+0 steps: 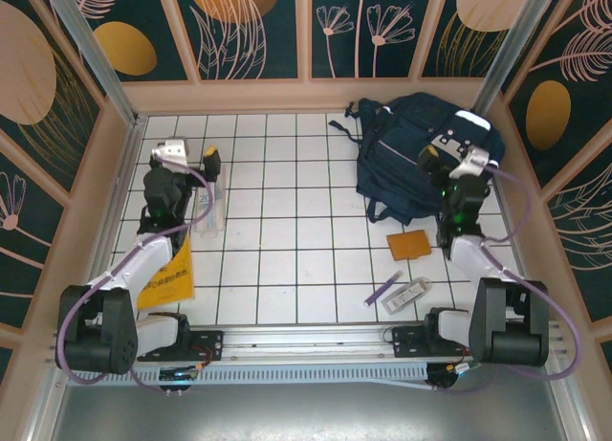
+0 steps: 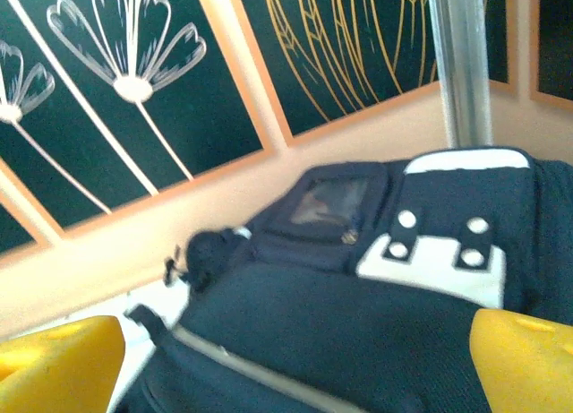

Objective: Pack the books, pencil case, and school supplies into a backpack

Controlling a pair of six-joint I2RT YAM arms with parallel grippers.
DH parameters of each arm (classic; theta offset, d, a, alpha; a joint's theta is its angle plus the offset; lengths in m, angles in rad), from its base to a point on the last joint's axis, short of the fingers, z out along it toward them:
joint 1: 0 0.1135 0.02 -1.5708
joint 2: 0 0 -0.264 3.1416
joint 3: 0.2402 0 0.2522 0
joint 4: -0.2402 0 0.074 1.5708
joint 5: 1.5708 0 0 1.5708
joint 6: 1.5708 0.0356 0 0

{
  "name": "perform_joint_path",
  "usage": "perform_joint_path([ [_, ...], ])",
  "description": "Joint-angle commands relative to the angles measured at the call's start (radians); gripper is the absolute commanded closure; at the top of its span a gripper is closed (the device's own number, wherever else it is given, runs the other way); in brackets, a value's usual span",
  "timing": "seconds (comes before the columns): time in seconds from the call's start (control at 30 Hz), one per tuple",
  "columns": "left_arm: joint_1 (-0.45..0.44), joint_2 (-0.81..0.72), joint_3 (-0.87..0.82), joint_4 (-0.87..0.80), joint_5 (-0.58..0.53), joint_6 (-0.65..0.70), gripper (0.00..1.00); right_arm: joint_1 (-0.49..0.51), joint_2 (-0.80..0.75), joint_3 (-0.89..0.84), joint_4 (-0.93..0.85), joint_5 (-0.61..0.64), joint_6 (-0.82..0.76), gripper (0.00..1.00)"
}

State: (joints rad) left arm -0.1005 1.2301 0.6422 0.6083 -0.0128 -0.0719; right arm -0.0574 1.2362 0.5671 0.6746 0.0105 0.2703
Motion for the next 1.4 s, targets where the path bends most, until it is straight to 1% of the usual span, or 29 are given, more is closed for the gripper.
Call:
perform_joint_path([
  [0.0,-0.040,0.003,0.060,-0.210,0.123,-0.010,0.01,-0.003,0.108,0.140,-0.320,-0.079,0.111,0.06],
  [0.07,-0.067,0.004,0.064,-0.203,0.154,-0.001,0.01,-0.001,0.212,0.255,-0.409,-0.102,0.088,0.11],
  [0.17,-0.097,0.014,0.062,-0.218,0.143,-0.012,0.01,0.014,0.381,0.449,-0.548,-0.206,0.042,0.18],
  [0.2,-0.109,0.015,0.060,-0.226,0.135,-0.012,0.01,0.029,0.436,0.519,-0.608,-0.216,0.030,0.19],
  [0.27,-0.138,0.018,0.049,-0.240,0.122,-0.011,0.01,0.076,0.547,0.661,-0.736,-0.191,-0.012,0.19],
  [0.3,-0.151,0.020,0.042,-0.243,0.111,-0.016,0.01,0.100,0.582,0.706,-0.777,-0.149,-0.019,0.19],
  [0.37,-0.176,0.024,0.023,-0.241,0.102,-0.045,0.01,0.150,0.643,0.778,-0.839,-0.025,-0.011,0.18],
  [0.43,-0.206,0.032,0.013,-0.249,0.100,-0.071,0.01,0.193,0.677,0.817,-0.866,0.074,0.004,0.17],
  [0.53,-0.264,0.052,0.010,-0.270,0.068,-0.089,0.01,0.272,0.738,0.898,-0.925,0.228,-0.007,0.13],
  [0.67,-0.309,0.084,0.009,-0.271,0.049,-0.094,0.01,0.345,0.841,0.998,-0.987,0.373,0.001,0.13],
  [0.77,-0.323,0.088,0.028,-0.310,0.037,-0.102,0.01,0.356,0.898,1.038,-1.031,0.498,0.038,0.19],
  [0.83,-0.323,0.081,0.021,-0.320,0.025,-0.100,0.01,0.358,0.911,1.039,-1.031,0.539,0.023,0.25],
  [0.9,-0.323,0.073,0.008,-0.330,0.011,-0.084,0.01,0.357,0.909,1.030,-1.018,0.569,-0.005,0.43],
  [0.93,-0.323,0.068,0.005,-0.340,0.004,-0.073,0.01,0.356,0.901,1.022,-1.006,0.567,-0.022,0.53],
  [1.03,-0.323,0.047,0.006,-0.368,-0.021,-0.066,0.01,0.355,0.887,1.019,-0.977,0.452,-0.101,0.99],
  [1.13,-0.323,0.022,0.007,-0.380,-0.041,-0.077,0.01,0.386,0.854,1.029,-0.955,0.391,-0.206,1.00],
  [1.2,-0.323,0.007,0.010,-0.386,-0.044,-0.091,0.01,0.416,0.812,1.013,-0.916,0.325,-0.283,1.00],
  [1.27,-0.323,-0.011,0.014,-0.394,-0.064,-0.130,0.01,0.449,0.768,0.992,-0.873,0.217,-0.344,1.00],
  [1.33,-0.323,-0.036,0.014,-0.408,-0.086,-0.179,0.01,0.494,0.735,0.971,-0.830,0.081,-0.407,1.00],
  [1.37,-0.323,-0.047,0.013,-0.414,-0.084,-0.188,0.01,0.519,0.727,0.964,-0.817,0.041,-0.434,1.00],
])
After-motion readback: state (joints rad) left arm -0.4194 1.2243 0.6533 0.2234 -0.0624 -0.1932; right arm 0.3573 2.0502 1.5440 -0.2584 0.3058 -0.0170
